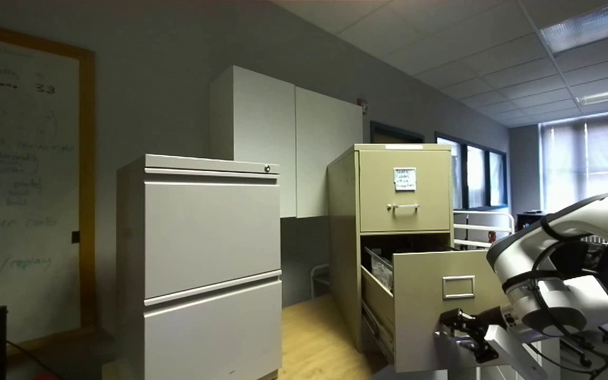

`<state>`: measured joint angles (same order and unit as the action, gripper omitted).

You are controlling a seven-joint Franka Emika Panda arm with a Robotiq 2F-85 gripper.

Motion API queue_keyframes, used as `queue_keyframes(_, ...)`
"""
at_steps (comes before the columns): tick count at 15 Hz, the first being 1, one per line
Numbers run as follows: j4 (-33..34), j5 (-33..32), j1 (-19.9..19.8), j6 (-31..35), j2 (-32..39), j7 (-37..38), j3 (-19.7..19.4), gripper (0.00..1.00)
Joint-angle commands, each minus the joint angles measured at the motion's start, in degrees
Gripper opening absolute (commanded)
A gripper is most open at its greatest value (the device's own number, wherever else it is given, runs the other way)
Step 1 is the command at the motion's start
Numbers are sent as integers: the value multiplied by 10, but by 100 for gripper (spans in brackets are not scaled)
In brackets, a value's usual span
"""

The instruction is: Open the bottom drawer of the cabinet to the right.

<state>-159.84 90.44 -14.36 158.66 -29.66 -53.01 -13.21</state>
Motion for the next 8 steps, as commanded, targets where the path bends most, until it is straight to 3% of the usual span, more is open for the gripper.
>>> queue_keyframes(1, 1, 7, 38, -10, 52, -11, 26, 47)
queue_keyframes(4, 9, 8, 35, 20, 65, -22, 37, 73)
queue_keyframes(8, -3, 32, 41, 120, 51, -23, 72, 100)
